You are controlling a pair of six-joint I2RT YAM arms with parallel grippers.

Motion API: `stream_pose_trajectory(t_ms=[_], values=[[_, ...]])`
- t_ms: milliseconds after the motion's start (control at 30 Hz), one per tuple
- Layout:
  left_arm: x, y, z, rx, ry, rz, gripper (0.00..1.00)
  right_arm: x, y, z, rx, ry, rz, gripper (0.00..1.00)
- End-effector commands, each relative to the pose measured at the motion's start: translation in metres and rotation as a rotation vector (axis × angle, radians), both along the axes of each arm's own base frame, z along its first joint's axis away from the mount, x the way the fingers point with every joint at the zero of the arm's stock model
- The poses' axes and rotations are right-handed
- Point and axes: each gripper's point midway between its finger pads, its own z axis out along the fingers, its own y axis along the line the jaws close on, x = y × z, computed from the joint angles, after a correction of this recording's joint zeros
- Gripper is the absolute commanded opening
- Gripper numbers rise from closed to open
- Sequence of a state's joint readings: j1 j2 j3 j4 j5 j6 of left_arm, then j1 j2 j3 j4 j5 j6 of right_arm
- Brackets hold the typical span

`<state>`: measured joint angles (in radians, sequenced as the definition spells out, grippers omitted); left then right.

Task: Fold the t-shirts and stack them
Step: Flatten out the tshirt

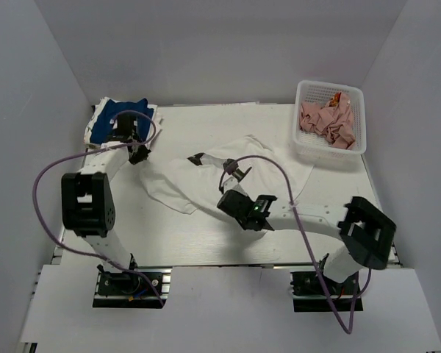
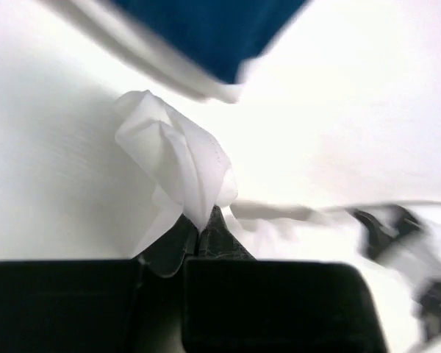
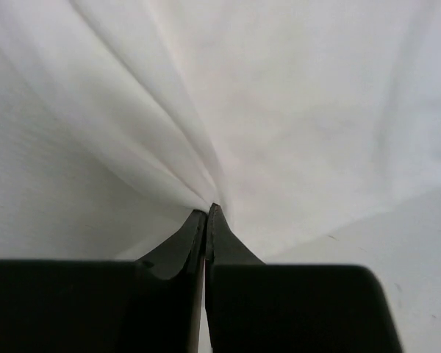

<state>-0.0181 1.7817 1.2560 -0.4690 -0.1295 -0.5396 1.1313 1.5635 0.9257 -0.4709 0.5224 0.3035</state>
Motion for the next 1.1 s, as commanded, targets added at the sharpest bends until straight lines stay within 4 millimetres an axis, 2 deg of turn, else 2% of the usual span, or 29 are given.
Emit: stream_pose_trajectory(t_ms=[0,33,67,100,133,233,267,300,333,367,433,467,500,533,567,600,633,667,733,767,800,833,867,967,1000,1067], values=[[-0.004,0.000,0.109,0.010,-0.273,0.006,0.00,0.038,-0.011,0.102,0.135,-0.284,-0.156,0.00],[-0.007,0.000,0.126,0.008,-0.324,0.007,0.00,0.047,-0.020,0.122,0.134,-0.362,-0.196,0.00],[-0.011,-0.002,0.144,-0.001,-0.369,-0.001,0.00,0.046,-0.028,0.147,0.185,-0.402,-0.214,0.00],[-0.017,-0.004,0.158,-0.010,-0.408,-0.010,0.00,0.048,-0.033,0.162,0.199,-0.431,-0.230,0.00],[-0.028,-0.005,0.190,-0.018,-0.497,-0.017,0.00,0.052,-0.043,0.180,0.194,-0.492,-0.262,0.00],[-0.050,-0.011,0.243,-0.042,-0.644,-0.046,0.00,0.050,-0.064,0.240,0.268,-0.596,-0.287,0.00],[-0.067,-0.012,0.277,-0.048,-0.747,-0.055,0.00,0.048,-0.071,0.256,0.300,-0.617,-0.290,0.00],[-0.077,-0.012,0.295,-0.048,-0.795,-0.056,0.00,0.047,-0.073,0.275,0.333,-0.636,-0.285,0.00],[-0.095,-0.013,0.333,-0.046,-0.898,-0.074,0.00,0.041,-0.079,0.313,0.413,-0.673,-0.250,0.00],[-0.096,-0.013,0.329,-0.046,-0.882,-0.073,0.00,0.040,-0.082,0.316,0.428,-0.675,-0.249,0.00],[-0.127,-0.014,0.379,-0.038,-1.002,-0.091,0.00,0.031,-0.084,0.363,0.533,-0.721,-0.168,0.00],[-0.139,-0.013,0.391,-0.038,-1.028,-0.091,0.00,0.025,-0.080,0.380,0.575,-0.733,-0.082,0.00],[-0.155,-0.012,0.417,-0.028,-1.096,-0.096,0.00,0.018,-0.085,0.409,0.647,-0.760,-0.056,0.00],[-0.175,-0.012,0.436,-0.017,-1.157,-0.100,0.00,0.006,-0.076,0.423,0.692,-0.753,0.071,0.00],[-0.193,-0.011,0.457,-0.016,-1.203,-0.100,0.00,-0.001,-0.074,0.433,0.719,-0.751,0.120,0.00],[-0.204,-0.008,0.468,-0.001,-1.229,-0.095,0.00,-0.010,-0.081,0.461,0.787,-0.783,0.151,0.00],[-0.213,-0.008,0.478,0.011,-1.248,-0.104,0.00,-0.016,-0.087,0.476,0.804,-0.825,0.191,0.00],[-0.236,-0.011,0.501,0.009,-1.304,-0.120,0.00,-0.032,-0.085,0.496,0.875,-0.832,0.282,0.00],[-0.256,-0.014,0.523,0.024,-1.361,-0.153,0.00,-0.047,-0.081,0.510,0.902,-0.846,0.391,0.00],[-0.274,-0.014,0.545,0.028,-1.416,-0.153,0.00,-0.060,-0.092,0.533,0.961,-0.876,0.432,0.00],[-0.281,-0.016,0.549,0.037,-1.416,-0.167,0.00,-0.068,-0.090,0.539,0.973,-0.882,0.485,0.00],[-0.305,-0.015,0.569,0.052,-1.478,-0.169,0.00,-0.073,-0.095,0.545,0.984,-0.899,0.503,0.00],[-0.307,-0.015,0.573,0.052,-1.483,-0.169,0.00,-0.081,-0.103,0.559,1.017,-0.928,0.522,0.00],[-0.322,-0.018,0.586,0.053,-1.532,-0.188,0.00,-0.076,-0.109,0.565,1.007,-0.979,0.491,0.00],[-0.323,-0.020,0.586,0.051,-1.532,-0.200,0.00,-0.064,-0.113,0.565,0.987,-0.995,0.416,0.00],[-0.317,-0.023,0.589,0.047,-1.532,-0.218,0.00,-0.043,-0.107,0.555,0.932,-1.002,0.327,0.00]])
